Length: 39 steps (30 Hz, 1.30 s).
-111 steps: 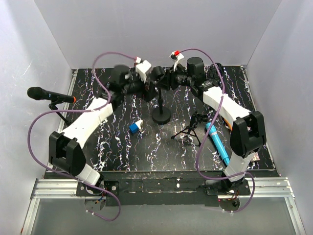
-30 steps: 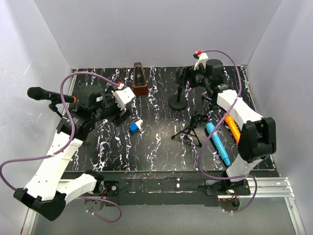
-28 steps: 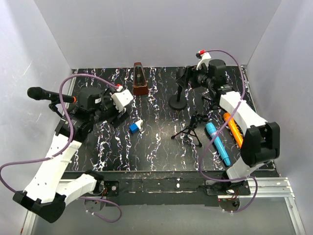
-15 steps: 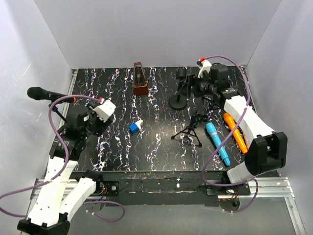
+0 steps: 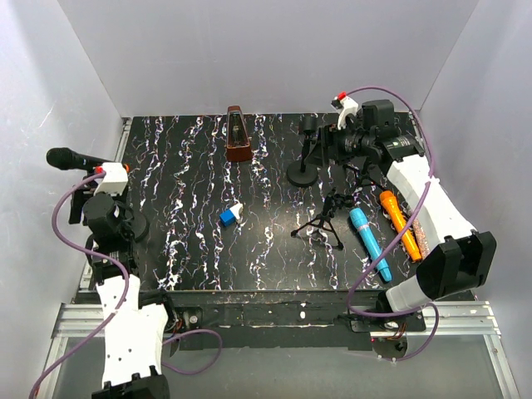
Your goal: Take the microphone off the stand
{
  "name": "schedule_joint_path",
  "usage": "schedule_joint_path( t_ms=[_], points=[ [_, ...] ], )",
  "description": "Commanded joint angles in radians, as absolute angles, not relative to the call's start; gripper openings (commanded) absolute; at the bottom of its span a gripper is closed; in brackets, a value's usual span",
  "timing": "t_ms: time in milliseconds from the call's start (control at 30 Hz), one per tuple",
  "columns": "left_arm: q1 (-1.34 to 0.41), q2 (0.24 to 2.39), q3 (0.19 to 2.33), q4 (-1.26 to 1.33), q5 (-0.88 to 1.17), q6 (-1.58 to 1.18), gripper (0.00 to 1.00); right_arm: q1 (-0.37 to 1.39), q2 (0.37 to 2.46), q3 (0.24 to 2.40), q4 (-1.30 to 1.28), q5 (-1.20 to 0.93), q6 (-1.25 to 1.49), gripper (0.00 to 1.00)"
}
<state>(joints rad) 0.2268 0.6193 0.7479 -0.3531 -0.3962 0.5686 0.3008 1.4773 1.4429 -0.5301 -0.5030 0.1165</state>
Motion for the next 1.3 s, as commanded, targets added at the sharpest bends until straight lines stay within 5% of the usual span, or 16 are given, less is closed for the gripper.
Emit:
schedule_joint_path(
  t_ms=[0,133,333,633,833,1267],
  points=[
    [0.282,0.64,0.658,-0.042,-0.508,0.551,0.69,0.301,1.508,1.552,-0.617,-0.564,0.063,0.79],
    [0.281,0.669,0.566,0.165,-0.431,0.497,0.77,0.313,1.56,1.626,-0.647,-0.575,0.041,0.77],
    [0.287,0.782,0.558,0.27,-0.316,0.33,0.71,0.345,1.583,1.672,-0.66,-0.566,0.029,0.77],
    [0.298,0.853,0.569,0.295,-0.302,0.216,0.35,0.373,1.48,1.53,-0.649,-0.511,0.018,0.76],
    [0.299,0.856,0.629,0.223,-0.25,0.186,0.0,0.377,1.437,1.494,-0.609,-0.549,0.005,0.74],
    [0.293,0.928,0.811,0.011,0.401,-0.078,0.0,0.416,1.477,1.604,-0.522,-0.666,-0.127,0.69]
  ],
)
